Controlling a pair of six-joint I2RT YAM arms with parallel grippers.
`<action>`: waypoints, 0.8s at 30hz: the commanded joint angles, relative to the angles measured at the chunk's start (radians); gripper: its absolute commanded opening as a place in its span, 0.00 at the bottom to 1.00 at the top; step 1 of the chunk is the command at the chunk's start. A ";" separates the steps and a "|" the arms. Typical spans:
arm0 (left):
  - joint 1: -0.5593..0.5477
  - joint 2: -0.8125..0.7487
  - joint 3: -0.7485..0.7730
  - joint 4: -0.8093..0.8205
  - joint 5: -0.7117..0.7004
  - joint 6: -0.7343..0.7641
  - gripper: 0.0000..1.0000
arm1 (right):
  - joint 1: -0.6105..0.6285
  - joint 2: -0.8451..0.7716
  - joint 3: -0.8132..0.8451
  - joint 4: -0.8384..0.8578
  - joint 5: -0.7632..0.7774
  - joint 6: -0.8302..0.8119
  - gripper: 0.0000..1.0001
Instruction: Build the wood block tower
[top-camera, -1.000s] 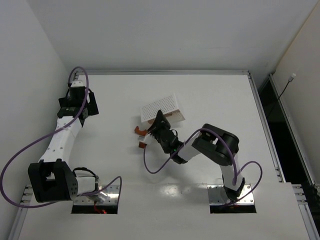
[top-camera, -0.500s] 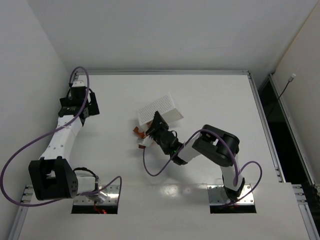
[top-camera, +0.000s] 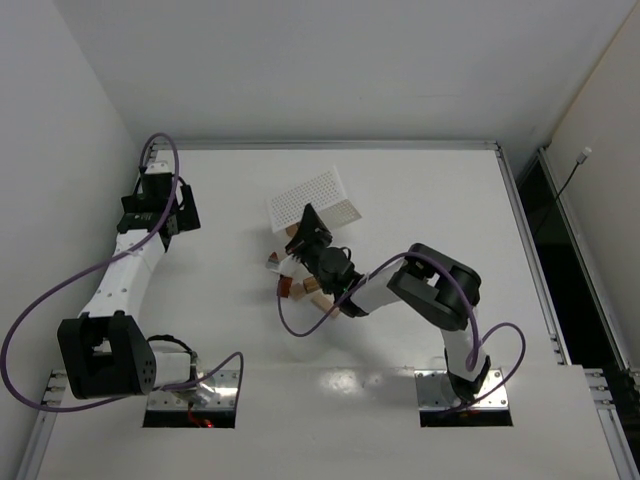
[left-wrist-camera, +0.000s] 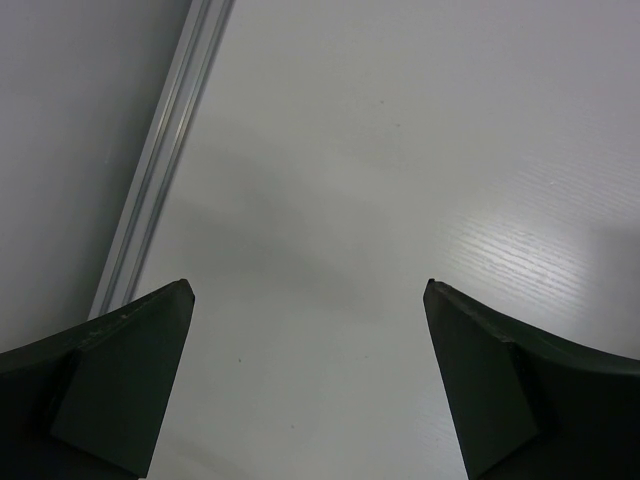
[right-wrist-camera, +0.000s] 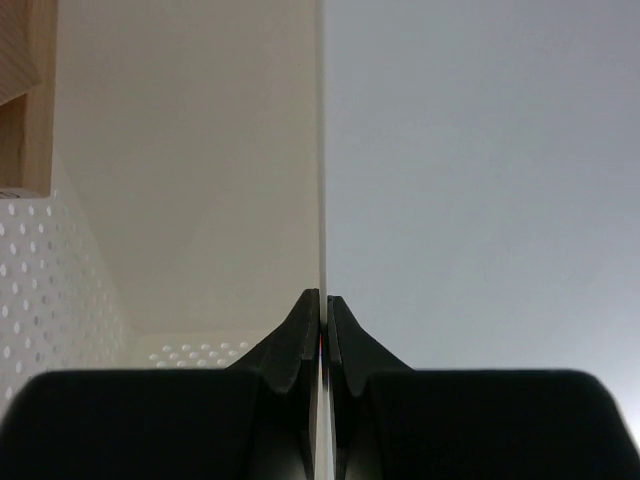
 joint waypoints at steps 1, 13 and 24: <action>0.012 0.009 0.026 0.030 0.019 -0.022 1.00 | -0.001 -0.041 -0.031 0.544 0.026 -0.049 0.00; 0.012 0.000 0.047 0.029 0.001 -0.001 1.00 | -0.035 -0.047 0.130 0.507 -0.006 -0.077 0.00; 0.012 0.000 0.029 0.039 0.010 -0.010 1.00 | -0.010 0.022 -0.003 0.542 0.037 -0.066 0.00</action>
